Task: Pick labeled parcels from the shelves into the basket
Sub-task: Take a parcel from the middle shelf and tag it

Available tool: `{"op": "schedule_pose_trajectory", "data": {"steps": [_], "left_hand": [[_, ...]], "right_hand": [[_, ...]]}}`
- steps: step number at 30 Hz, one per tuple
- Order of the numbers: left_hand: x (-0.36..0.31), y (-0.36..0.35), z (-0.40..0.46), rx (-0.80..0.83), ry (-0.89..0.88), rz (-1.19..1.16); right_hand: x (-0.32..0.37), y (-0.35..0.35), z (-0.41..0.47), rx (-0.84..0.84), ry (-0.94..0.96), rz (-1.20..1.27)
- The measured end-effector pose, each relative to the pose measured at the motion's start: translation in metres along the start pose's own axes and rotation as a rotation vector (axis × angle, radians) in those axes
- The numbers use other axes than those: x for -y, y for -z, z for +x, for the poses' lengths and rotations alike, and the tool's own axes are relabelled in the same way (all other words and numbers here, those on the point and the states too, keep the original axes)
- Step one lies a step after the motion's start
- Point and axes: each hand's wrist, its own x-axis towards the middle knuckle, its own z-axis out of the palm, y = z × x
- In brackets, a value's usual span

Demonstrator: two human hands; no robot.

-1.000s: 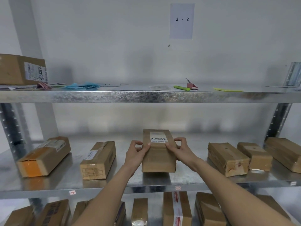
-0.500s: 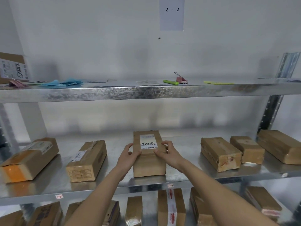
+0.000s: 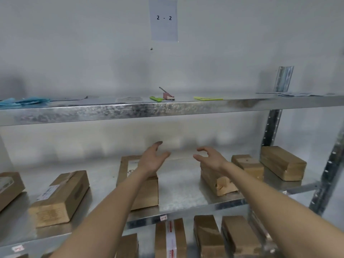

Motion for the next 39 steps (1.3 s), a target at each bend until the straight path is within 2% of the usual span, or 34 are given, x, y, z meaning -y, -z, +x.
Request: {"op": "schedule_pose_trajectory", "data": {"steps": [7,12,18,22,30,39], "left_hand": [[-0.021,-0.115,0.002,0.18,-0.014,-0.066],[-0.023,-0.171,0.003,0.265,0.031,-0.095],[-0.017,-0.206,0.001,0.315,0.124,-0.148],[-0.014,-0.222,0.003,0.295,0.16,-0.22],[-0.018,-0.227,-0.004,0.276,0.219,-0.453],[-0.041,-0.171,-0.041,0.262,0.098,-0.403]], "right_hand": [[-0.084,0.053,-0.012,-0.093,-0.041,-0.042],[-0.122,0.063,-0.012,-0.002,-0.101,-0.03],[-0.149,0.05,0.003,0.085,-0.134,0.068],[-0.163,0.041,0.007,0.105,-0.139,0.112],[-0.167,0.033,-0.01,0.021,-0.152,0.244],[-0.118,0.034,-0.055,-0.132,-0.102,0.235]]}}
